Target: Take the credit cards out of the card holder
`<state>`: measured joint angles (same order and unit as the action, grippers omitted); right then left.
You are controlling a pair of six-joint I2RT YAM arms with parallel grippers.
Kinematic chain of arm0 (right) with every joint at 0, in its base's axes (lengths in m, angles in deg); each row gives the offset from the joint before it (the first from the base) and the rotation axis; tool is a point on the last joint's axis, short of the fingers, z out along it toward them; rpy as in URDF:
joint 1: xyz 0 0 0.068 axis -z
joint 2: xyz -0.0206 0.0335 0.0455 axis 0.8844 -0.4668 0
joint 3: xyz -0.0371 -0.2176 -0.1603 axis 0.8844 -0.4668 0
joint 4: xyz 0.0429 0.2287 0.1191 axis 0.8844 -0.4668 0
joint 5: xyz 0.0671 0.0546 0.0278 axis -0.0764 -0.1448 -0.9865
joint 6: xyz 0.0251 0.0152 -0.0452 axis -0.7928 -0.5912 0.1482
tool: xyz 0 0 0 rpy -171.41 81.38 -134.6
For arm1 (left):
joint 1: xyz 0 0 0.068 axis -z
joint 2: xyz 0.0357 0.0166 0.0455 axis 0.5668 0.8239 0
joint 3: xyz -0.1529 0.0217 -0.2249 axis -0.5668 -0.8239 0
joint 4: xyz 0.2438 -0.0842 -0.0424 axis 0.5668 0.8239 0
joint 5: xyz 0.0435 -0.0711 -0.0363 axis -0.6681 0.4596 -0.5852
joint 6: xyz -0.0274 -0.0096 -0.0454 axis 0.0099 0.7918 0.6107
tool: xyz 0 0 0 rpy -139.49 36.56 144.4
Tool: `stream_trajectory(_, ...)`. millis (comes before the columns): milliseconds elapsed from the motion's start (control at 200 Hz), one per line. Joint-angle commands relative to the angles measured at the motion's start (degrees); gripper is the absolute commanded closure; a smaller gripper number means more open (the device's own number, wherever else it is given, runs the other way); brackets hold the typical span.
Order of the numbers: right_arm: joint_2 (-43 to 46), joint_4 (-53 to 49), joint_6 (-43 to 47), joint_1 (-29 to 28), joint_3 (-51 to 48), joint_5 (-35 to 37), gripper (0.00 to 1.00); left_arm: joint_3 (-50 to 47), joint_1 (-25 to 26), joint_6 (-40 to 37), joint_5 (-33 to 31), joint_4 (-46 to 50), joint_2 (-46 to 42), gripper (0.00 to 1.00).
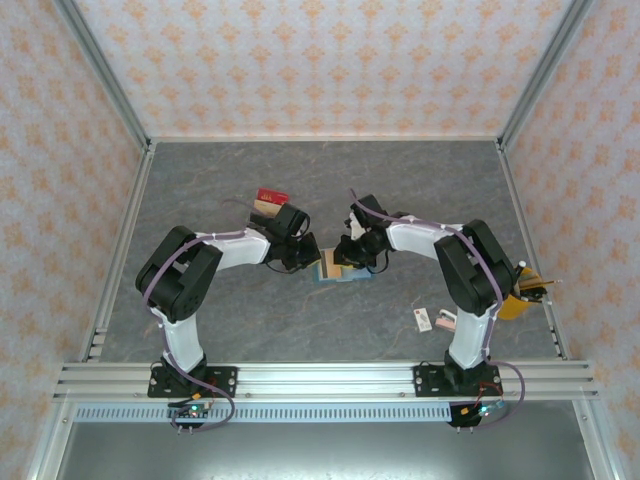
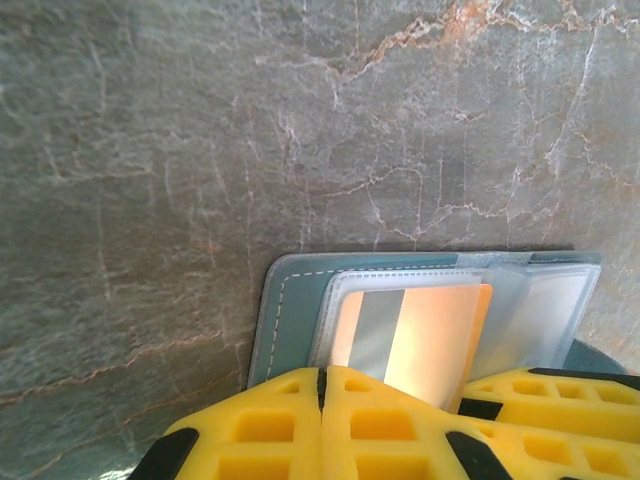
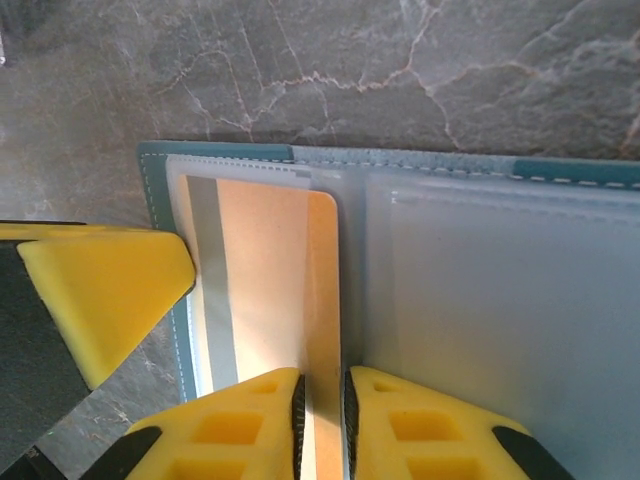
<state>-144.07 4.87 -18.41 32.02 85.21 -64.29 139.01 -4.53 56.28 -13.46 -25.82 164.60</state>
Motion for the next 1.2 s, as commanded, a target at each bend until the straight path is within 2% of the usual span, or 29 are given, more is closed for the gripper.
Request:
stream_trajectory(0, -1.13, 1.75, 0.06, 0.44, -1.33, -2.81, 0.8, -3.42, -0.11, 0.5, -4.72, 4.93, 5.08, 0.99)
stream_trajectory(215, -0.34, 3.46, -0.22, 0.62, -2.02, -4.67, 0.83, -3.7, -0.39, 0.5, -4.65, 4.83, 5.28, 0.99)
stream_trajectory(1196, 2.65, 1.08, 1.81, 0.93, -2.6, -2.8, 0.95, -3.86, -1.88, -0.2, -4.74, 5.85, 5.1, 1.0)
